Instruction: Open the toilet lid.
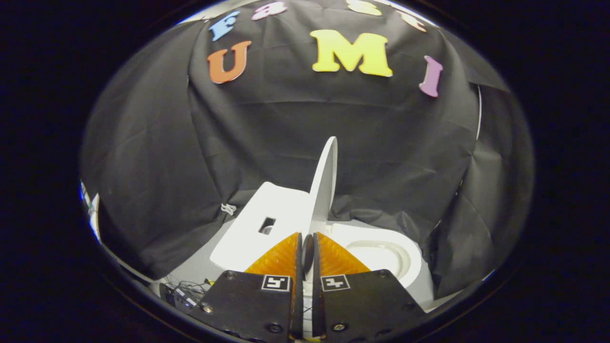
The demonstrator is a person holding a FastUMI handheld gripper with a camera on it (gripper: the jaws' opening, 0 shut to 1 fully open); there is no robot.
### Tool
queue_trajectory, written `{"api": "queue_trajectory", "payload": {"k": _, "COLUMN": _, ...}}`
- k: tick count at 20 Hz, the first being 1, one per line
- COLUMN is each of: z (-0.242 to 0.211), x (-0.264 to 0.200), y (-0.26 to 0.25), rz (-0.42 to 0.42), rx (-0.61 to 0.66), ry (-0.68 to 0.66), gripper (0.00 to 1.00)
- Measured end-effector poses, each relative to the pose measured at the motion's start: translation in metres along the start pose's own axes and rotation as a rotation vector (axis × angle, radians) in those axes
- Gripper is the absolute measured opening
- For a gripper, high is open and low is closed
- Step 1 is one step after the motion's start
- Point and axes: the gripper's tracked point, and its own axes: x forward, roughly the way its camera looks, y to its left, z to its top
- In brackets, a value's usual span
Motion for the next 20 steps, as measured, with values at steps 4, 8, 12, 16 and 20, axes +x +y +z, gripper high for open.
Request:
{"api": "queue_trajectory", "payload": {"k": 4, "z": 0.001, "x": 0.01, "y": 0.037, "rz": 0.029, "rx": -0.029, "ry": 0.012, "gripper": 0.11}}
{"api": "queue_trajectory", "payload": {"k": 8, "z": 0.002, "x": 0.015, "y": 0.069, "rz": 0.04, "rx": -0.112, "ry": -0.008, "gripper": 0.1}}
{"api": "queue_trajectory", "payload": {"k": 12, "z": 0.001, "x": 0.021, "y": 0.075, "rz": 0.026, "rx": -0.134, "ry": -0.016, "gripper": 0.1}}
{"api": "queue_trajectory", "payload": {"k": 16, "z": 0.0, "x": 0.021, "y": 0.081, "rz": 0.016, "rx": -0.162, "ry": -0.017, "gripper": 0.11}}
{"api": "queue_trajectory", "payload": {"k": 20, "z": -0.003, "x": 0.019, "y": 0.074, "rz": 0.071, "rx": -0.166, "ry": -0.019, "gripper": 0.15}}
